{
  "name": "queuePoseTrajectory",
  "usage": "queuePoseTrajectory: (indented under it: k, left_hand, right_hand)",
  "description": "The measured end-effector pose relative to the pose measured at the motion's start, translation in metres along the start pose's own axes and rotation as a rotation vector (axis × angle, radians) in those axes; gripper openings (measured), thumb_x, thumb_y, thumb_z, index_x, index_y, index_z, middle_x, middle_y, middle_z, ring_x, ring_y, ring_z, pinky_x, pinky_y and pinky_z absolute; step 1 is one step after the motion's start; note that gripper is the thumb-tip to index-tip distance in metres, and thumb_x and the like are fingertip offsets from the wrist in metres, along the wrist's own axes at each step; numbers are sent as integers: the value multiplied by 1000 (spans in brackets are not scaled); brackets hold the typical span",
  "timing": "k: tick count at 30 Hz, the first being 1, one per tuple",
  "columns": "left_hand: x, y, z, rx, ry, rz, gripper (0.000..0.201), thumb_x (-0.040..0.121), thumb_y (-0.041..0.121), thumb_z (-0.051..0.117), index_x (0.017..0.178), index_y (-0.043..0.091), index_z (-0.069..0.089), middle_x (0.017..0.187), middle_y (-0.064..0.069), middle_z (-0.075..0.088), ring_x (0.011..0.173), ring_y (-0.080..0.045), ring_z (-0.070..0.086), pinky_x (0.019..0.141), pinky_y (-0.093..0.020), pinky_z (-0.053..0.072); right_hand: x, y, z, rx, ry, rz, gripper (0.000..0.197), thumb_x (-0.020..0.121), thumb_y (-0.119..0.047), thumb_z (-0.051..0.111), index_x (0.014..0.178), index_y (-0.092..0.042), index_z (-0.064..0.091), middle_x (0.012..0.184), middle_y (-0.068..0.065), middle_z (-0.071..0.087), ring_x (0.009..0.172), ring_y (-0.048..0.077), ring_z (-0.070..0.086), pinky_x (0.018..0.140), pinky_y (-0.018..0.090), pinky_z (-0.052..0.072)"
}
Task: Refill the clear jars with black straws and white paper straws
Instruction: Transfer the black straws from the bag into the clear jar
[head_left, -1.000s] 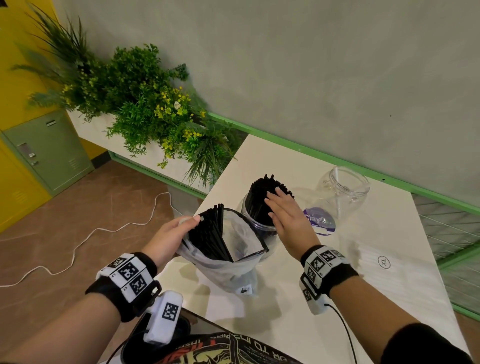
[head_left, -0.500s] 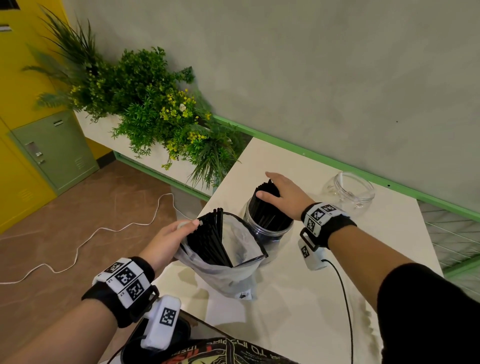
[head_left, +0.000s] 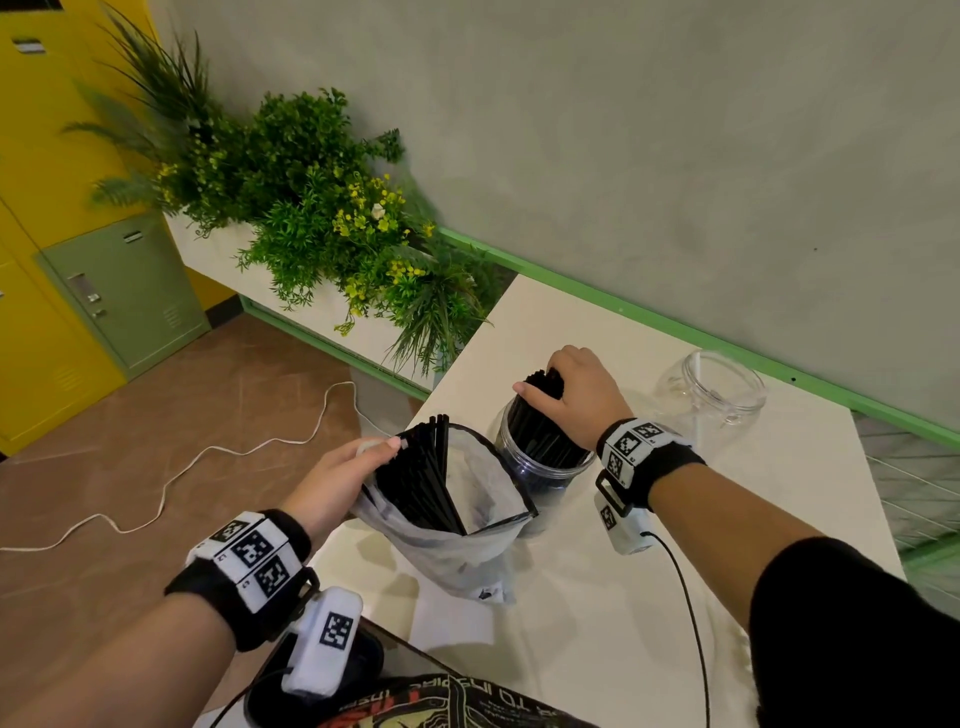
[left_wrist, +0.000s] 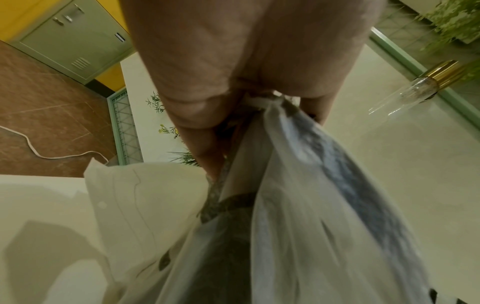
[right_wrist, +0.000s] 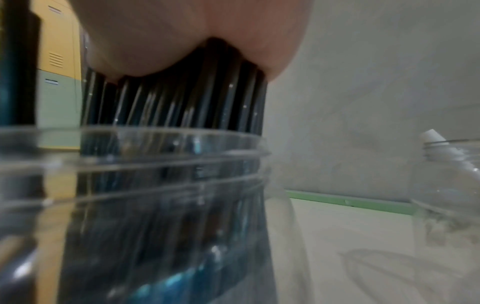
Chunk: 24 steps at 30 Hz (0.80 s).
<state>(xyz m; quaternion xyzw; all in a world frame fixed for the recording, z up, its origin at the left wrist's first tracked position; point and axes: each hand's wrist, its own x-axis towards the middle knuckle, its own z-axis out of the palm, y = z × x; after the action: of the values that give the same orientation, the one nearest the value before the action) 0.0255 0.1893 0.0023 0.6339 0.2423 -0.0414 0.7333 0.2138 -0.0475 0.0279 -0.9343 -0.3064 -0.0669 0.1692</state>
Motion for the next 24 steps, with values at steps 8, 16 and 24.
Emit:
queuePoseTrajectory:
  k: [8,16,24]
  left_hand:
    - [3,0,0,1,1,-9,29,89,35,62,105,11,70,104,-11,73,102,-29,68,101,-50,46]
    - [0,-2,-2,-3,-17,-6,27,92,33,60,106,13,70,105,-9,74,102,-26,69,101,-48,46]
    - [-2,0,2,5,-21,0,29,91,33,60,107,11,69,102,-9,74,100,-27,69,100,-46,48]
  right_hand:
    - [-6,-9,1,-42,127,78,64,81,-72,35,107,-17,55,108,0,52,102,21,43,88,37,37]
    - [-47,29,-13,204,70,-73,78,84,-69,39,142,-17,38,145,3,36,133,16,30,109,29,22]
    - [-39,44,-8,-44,-74,-191,107,69,-84,49,151,-22,18,157,2,19,142,24,22,117,45,23]
